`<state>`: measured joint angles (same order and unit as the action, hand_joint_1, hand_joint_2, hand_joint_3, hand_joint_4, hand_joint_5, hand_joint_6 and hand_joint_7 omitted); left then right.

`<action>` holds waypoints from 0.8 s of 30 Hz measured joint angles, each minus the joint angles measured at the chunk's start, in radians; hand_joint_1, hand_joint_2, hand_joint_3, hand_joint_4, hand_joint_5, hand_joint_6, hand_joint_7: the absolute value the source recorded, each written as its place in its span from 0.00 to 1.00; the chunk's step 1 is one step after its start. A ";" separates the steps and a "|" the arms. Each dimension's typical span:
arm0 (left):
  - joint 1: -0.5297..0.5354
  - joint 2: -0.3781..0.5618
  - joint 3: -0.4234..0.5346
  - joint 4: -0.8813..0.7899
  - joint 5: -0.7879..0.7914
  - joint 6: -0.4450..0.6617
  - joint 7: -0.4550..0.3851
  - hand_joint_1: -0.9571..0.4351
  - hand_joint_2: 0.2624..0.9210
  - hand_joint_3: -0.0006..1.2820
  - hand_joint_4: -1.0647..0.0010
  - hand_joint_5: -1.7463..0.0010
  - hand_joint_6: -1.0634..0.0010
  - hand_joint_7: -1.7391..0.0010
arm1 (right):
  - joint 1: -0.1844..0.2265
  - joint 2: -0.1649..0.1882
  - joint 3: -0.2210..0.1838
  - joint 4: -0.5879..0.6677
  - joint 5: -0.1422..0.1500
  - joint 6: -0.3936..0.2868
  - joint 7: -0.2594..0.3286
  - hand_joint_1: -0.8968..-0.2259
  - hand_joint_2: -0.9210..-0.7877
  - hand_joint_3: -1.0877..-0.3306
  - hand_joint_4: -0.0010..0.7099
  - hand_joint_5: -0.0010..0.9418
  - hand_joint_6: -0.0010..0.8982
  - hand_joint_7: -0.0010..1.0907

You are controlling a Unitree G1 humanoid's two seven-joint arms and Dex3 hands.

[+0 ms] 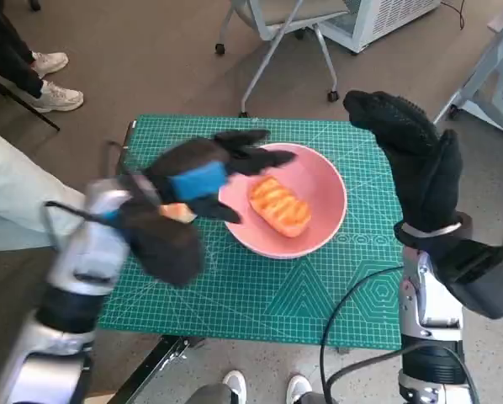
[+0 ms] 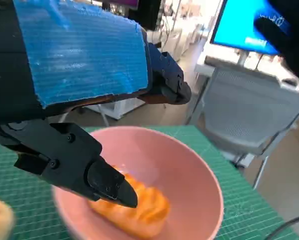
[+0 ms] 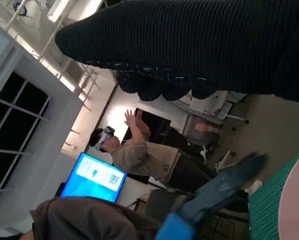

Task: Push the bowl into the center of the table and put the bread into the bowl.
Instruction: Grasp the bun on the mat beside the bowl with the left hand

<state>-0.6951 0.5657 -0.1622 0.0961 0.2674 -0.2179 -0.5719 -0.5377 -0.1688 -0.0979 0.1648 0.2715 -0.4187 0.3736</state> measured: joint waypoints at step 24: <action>0.061 0.146 0.108 0.152 0.007 0.036 0.021 0.52 0.83 0.00 0.90 1.00 0.72 1.00 | -0.001 -0.004 -0.004 -0.001 0.010 0.016 0.026 0.32 0.00 0.46 0.28 0.00 0.01 0.59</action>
<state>-0.6339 0.7119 -0.0541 0.2477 0.2748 -0.1823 -0.5510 -0.5382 -0.1730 -0.1017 0.1643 0.2813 -0.4028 0.3993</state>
